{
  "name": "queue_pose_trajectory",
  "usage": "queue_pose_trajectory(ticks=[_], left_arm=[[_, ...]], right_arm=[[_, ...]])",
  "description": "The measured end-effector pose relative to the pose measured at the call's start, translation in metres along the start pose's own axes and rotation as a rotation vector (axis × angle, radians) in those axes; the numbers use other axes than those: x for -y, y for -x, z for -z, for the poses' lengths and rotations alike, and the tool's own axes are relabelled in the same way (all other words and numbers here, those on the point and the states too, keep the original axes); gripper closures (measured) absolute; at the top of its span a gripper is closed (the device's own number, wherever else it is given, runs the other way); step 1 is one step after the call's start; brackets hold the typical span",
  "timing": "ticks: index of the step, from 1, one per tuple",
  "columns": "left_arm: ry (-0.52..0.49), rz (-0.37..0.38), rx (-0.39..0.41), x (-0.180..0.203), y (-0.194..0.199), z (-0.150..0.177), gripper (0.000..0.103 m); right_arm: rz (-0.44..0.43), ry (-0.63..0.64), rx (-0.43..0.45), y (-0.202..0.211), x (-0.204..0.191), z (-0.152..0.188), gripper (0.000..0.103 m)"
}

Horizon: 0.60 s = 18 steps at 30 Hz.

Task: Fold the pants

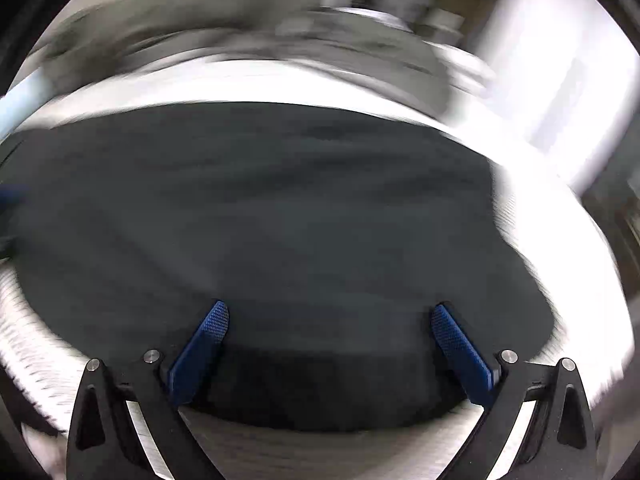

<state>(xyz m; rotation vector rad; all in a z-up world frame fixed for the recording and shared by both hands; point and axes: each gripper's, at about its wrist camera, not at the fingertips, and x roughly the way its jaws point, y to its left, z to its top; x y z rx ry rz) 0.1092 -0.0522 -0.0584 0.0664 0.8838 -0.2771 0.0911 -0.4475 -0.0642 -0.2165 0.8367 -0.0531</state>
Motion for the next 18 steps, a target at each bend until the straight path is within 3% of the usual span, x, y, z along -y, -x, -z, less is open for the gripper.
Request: queue_pose_trajectory(ticks=[2,4,6,9,11,14,16,18], left_arm=[[0.043,0.003,-0.002,-0.015,0.005,0.003,0.0],[0.064,-0.016,0.011,-0.025,0.014,0.003,0.001],[0.074,-0.001,0.052,-0.027,0.026,0.002,0.001],[0.069,0.022,0.087,-0.019,0.031,-0.014,0.001],[0.052,0.043,0.053,-0.006,0.016,-0.033,0.001],[0.021,0.083,-0.048,0.013,-0.019,-0.056,0.001],[-0.03,0.065,-0.114,0.022,-0.041,-0.066,0.001],[-0.06,0.003,-0.131,0.02,-0.051,-0.066,0.0]], right_arm=[[0.037,-0.139,-0.011,-0.006,0.037,0.003,0.001],[0.032,-0.187,-0.001,-0.005,0.046,0.002,0.001],[0.045,-0.164,0.024,0.004,0.037,-0.003,0.001],[-0.039,-0.117,0.107,0.034,0.003,-0.006,0.001],[-0.169,-0.107,0.128,0.04,-0.008,-0.015,0.001],[-0.365,-0.023,0.095,0.027,-0.066,-0.037,0.001],[-0.376,0.101,0.038,0.009,-0.104,-0.045,0.001],[-0.324,0.188,0.0,-0.006,-0.115,-0.039,0.001]])
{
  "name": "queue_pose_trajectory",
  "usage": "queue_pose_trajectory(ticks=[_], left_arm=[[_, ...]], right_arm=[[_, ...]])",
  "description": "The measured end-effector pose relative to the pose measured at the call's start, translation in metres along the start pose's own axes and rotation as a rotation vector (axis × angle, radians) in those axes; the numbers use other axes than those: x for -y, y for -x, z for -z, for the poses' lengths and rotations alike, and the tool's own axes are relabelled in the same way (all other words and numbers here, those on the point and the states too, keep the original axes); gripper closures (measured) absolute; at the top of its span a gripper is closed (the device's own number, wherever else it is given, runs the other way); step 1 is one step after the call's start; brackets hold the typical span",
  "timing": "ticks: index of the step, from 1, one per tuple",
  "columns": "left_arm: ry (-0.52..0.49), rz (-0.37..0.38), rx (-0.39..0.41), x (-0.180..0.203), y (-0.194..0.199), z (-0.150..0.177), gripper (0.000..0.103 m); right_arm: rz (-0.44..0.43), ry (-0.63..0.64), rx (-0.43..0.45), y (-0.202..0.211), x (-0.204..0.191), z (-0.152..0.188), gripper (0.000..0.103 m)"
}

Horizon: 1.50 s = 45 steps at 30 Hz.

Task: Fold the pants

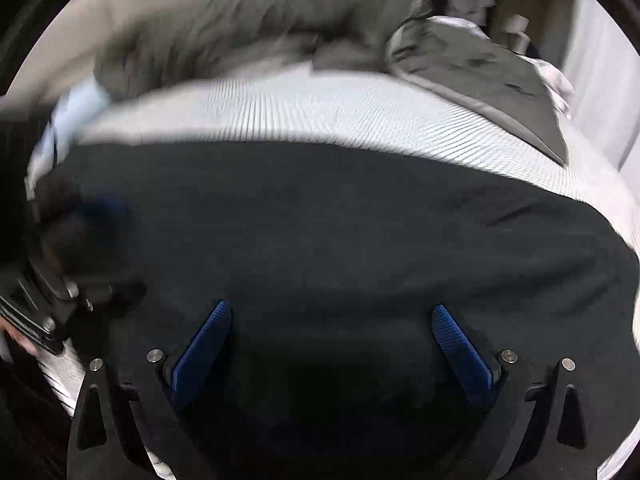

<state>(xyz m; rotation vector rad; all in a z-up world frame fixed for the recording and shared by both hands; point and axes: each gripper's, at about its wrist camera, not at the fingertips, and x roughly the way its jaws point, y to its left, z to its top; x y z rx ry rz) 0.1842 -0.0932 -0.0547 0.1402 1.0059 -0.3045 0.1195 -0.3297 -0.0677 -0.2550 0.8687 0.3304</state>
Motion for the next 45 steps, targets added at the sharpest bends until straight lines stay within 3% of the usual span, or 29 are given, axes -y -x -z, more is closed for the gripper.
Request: queue_pose_trajectory(ticks=[3,6,8,10,13,16,18,21,23,25,26,28,32,35,37,40,43,45], left_arm=[[0.055,-0.004,-0.004,-0.031,0.005,0.009,0.0],[0.107,-0.075,0.007,-0.064,0.009,0.021,0.0],[0.168,-0.125,0.005,-0.085,0.011,0.026,0.0],[0.217,-0.146,-0.003,-0.099,0.016,0.026,0.0],[0.21,-0.167,0.001,-0.095,0.028,0.023,0.001],[0.179,-0.097,0.074,-0.08,0.038,0.01,0.001],[0.145,-0.047,0.074,-0.059,0.028,-0.012,0.001],[0.077,-0.022,0.014,-0.029,-0.002,-0.036,0.001],[0.056,-0.047,-0.022,-0.024,-0.023,-0.045,0.0],[0.074,-0.046,-0.049,-0.031,-0.036,-0.05,0.0],[0.092,-0.031,-0.042,-0.034,-0.035,-0.05,0.0],[0.097,-0.059,-0.037,-0.04,-0.032,-0.048,0.0],[0.182,-0.053,-0.024,-0.062,-0.03,-0.043,0.0],[0.187,-0.073,-0.022,-0.061,-0.03,-0.042,0.0],[0.175,-0.1,-0.023,-0.056,-0.03,-0.043,0.0],[0.194,-0.068,0.039,-0.053,-0.013,-0.047,0.001],[0.213,-0.012,0.144,-0.053,0.008,-0.061,0.001],[0.219,-0.001,0.162,-0.053,0.01,-0.068,0.001]], right_arm=[[0.049,-0.054,-0.012,0.002,0.029,0.01,0.001],[0.298,-0.204,-0.015,0.016,0.098,0.031,0.003],[0.346,-0.307,0.007,0.026,0.133,0.045,0.003],[0.326,-0.322,0.033,0.031,0.139,0.05,0.003],[0.368,-0.258,0.035,0.045,0.121,0.052,0.002],[0.286,-0.25,0.106,0.062,0.107,0.041,0.002],[0.175,-0.247,0.12,0.052,0.089,0.008,0.002],[-0.017,-0.2,0.081,0.023,0.061,-0.03,0.002],[-0.12,-0.188,0.001,-0.01,0.04,-0.044,0.002],[-0.047,-0.129,-0.069,-0.035,0.028,-0.05,0.002],[0.034,-0.062,-0.09,-0.042,0.024,-0.05,0.002],[0.13,-0.003,-0.081,-0.041,0.035,-0.046,0.001],[0.514,0.009,-0.079,-0.026,0.092,-0.02,0.001],[0.473,-0.269,-0.077,-0.019,0.156,0.002,0.001],[0.405,-0.387,-0.051,-0.011,0.178,0.013,0.001],[0.387,-0.391,-0.035,-0.002,0.174,0.015,0.001],[0.457,-0.33,0.011,0.02,0.152,0.001,0.0],[0.474,-0.314,0.064,0.027,0.149,-0.013,0.0]])
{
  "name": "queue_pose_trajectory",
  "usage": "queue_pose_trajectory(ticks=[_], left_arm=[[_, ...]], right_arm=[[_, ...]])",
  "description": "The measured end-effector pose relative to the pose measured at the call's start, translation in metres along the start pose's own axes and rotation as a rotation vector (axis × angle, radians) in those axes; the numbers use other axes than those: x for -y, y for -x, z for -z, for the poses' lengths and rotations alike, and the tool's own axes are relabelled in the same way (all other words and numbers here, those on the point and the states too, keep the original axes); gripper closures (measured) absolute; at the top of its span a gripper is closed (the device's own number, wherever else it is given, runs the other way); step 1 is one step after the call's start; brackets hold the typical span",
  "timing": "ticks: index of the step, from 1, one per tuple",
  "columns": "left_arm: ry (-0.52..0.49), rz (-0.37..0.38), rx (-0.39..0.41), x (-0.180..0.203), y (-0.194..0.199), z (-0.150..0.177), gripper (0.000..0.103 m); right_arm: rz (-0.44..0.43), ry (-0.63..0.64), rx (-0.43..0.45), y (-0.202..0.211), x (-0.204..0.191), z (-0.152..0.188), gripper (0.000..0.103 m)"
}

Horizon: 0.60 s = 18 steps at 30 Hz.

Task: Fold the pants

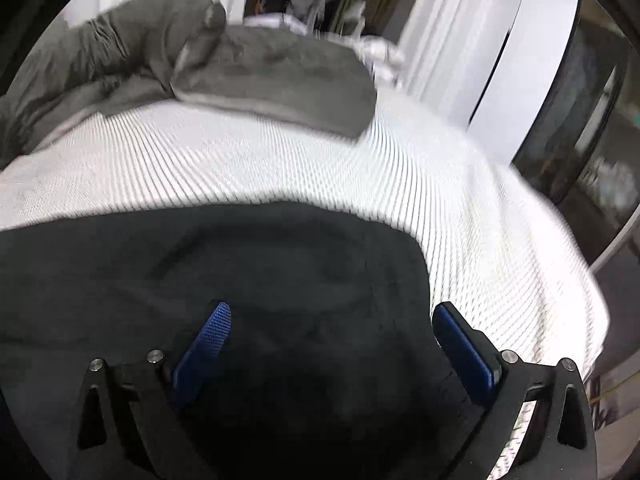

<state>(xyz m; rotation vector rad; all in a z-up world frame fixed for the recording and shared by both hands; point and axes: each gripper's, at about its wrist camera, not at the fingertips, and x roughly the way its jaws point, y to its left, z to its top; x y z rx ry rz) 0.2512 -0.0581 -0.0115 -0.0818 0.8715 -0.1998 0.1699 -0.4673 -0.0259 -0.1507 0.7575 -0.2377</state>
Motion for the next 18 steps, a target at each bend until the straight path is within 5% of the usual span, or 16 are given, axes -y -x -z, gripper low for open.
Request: queue_pose_trajectory(ticks=[3,9,12,15,16,18], left_arm=[[-0.002,-0.038,-0.044,0.002,-0.022,-0.011,0.001],[0.033,-0.08,-0.139,-0.014,-0.069,-0.007,0.001],[0.057,-0.071,-0.127,-0.022,-0.065,-0.003,0.001],[0.08,-0.058,-0.122,-0.036,-0.069,-0.005,0.001],[0.087,-0.053,-0.12,-0.037,-0.068,-0.005,0.001],[0.085,-0.062,-0.119,-0.039,-0.068,-0.006,0.001]], right_arm=[[-0.151,0.013,0.024,0.011,-0.035,-0.02,0.0],[-0.429,0.241,-0.097,-0.017,-0.133,-0.025,0.011],[-0.354,0.277,-0.133,-0.047,-0.132,-0.028,0.019],[-0.131,0.133,-0.144,-0.07,-0.069,-0.032,0.021],[-0.041,0.05,-0.143,-0.077,-0.037,-0.031,0.039],[-0.082,-0.061,-0.164,-0.086,-0.007,-0.033,0.054]])
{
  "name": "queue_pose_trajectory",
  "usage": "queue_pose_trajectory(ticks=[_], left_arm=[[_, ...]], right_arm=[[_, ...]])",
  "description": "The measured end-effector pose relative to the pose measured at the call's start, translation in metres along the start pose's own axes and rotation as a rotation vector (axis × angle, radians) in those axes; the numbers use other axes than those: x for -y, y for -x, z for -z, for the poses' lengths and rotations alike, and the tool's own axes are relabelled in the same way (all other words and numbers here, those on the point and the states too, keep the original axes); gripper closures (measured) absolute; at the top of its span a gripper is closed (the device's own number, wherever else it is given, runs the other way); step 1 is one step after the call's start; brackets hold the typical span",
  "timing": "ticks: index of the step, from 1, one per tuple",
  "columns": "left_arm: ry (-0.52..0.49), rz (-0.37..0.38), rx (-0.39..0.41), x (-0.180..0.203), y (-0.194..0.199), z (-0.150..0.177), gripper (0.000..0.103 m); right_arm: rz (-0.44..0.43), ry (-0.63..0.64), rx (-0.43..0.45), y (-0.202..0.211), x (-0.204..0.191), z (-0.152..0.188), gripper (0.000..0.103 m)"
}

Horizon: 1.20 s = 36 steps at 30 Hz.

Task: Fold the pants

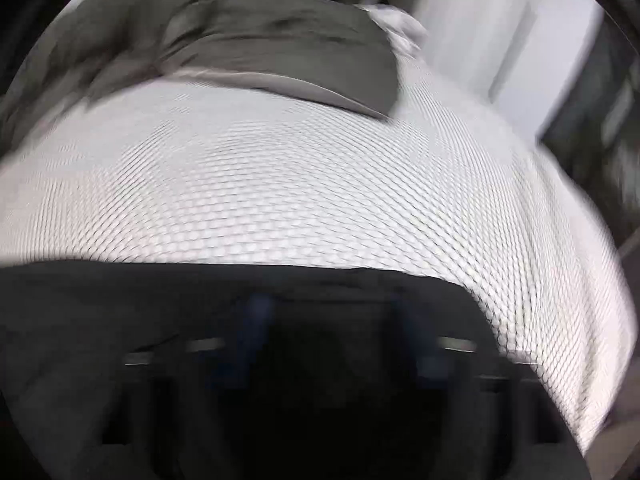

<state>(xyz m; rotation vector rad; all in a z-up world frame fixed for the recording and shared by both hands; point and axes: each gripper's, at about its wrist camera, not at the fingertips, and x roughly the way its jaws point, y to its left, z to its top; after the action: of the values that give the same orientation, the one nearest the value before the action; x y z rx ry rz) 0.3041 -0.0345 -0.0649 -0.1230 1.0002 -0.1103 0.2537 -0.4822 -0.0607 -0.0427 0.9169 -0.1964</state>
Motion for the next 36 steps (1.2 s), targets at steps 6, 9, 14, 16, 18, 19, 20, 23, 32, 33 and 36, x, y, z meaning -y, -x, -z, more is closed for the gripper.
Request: queue_pose_trajectory(ticks=[6,9,14,16,18,19,20,23,32,33,36], left_arm=[[-0.059,0.004,0.034,0.005,0.037,0.008,0.009],[-0.156,0.05,0.091,0.038,0.069,0.031,0.009],[-0.292,0.098,0.057,0.08,0.076,0.082,0.009],[-0.304,0.053,0.018,0.081,0.064,0.094,0.008],[-0.298,0.053,0.01,0.071,0.061,0.101,0.008],[-0.284,0.057,0.021,0.062,0.068,0.105,0.008],[-0.277,0.054,0.023,0.056,0.071,0.107,0.008],[-0.231,0.031,0.03,0.021,0.084,0.116,0.006],[-0.13,-0.07,0.051,-0.036,0.095,0.121,0.005],[-0.121,-0.065,0.046,-0.042,0.094,0.121,0.005],[-0.146,-0.088,0.048,-0.058,0.1,0.124,0.005]], right_arm=[[-0.058,0.08,0.099,0.038,-0.028,0.003,0.037],[-0.192,0.096,0.151,0.072,-0.046,0.024,0.015],[-0.356,0.294,0.109,0.085,-0.117,0.062,0.014],[-0.373,0.374,0.058,0.08,-0.136,0.076,0.014],[-0.335,0.425,0.036,0.073,-0.14,0.091,0.014],[-0.336,0.413,0.039,0.072,-0.133,0.093,0.012],[-0.325,0.386,0.034,0.073,-0.12,0.096,0.011],[-0.182,0.287,0.05,0.073,-0.074,0.101,0.01],[-0.317,0.208,0.176,0.11,-0.089,0.103,0.009],[-0.355,0.224,0.182,0.114,-0.103,0.102,0.009],[-0.422,0.346,0.125,0.111,-0.146,0.107,0.009]])
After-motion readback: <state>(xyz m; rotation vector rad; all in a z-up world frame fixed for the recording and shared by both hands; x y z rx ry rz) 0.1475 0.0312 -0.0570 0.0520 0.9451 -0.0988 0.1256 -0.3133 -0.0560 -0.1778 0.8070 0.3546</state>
